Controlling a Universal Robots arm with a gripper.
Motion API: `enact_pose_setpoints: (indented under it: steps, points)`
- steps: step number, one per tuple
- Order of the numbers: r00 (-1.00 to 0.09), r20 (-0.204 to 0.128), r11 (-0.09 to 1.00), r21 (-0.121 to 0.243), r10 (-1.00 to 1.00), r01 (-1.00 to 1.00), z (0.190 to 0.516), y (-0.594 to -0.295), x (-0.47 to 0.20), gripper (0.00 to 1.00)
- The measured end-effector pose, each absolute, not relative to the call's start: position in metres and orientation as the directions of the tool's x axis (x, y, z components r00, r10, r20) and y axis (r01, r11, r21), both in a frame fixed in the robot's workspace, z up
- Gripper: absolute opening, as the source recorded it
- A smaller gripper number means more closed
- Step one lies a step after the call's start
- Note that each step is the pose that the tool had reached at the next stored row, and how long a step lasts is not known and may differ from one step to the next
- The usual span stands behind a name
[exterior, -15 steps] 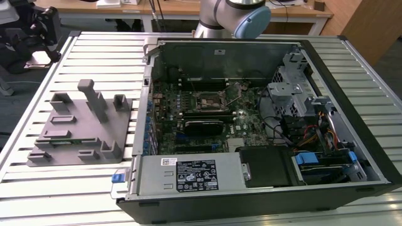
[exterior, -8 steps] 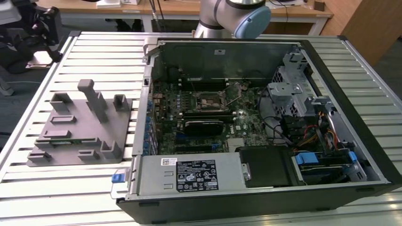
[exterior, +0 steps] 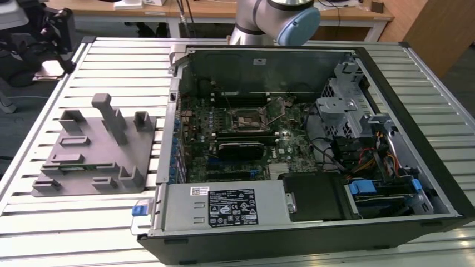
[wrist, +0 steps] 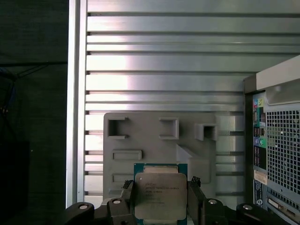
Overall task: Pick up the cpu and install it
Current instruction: 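Pick up the cpu and move it towards the insertion slot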
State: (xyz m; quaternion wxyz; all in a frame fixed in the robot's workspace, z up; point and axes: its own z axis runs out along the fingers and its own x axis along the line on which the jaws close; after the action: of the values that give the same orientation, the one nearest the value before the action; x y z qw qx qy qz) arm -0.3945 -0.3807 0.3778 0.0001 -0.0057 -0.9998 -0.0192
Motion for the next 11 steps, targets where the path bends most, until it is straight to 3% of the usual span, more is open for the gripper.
enact_pose_setpoints:
  steps: [11]
  points:
    - [-1.000, 0.000, 0.999, 0.038, 0.011, 0.011, 0.3778, -0.3806, -0.3892, 0.54]
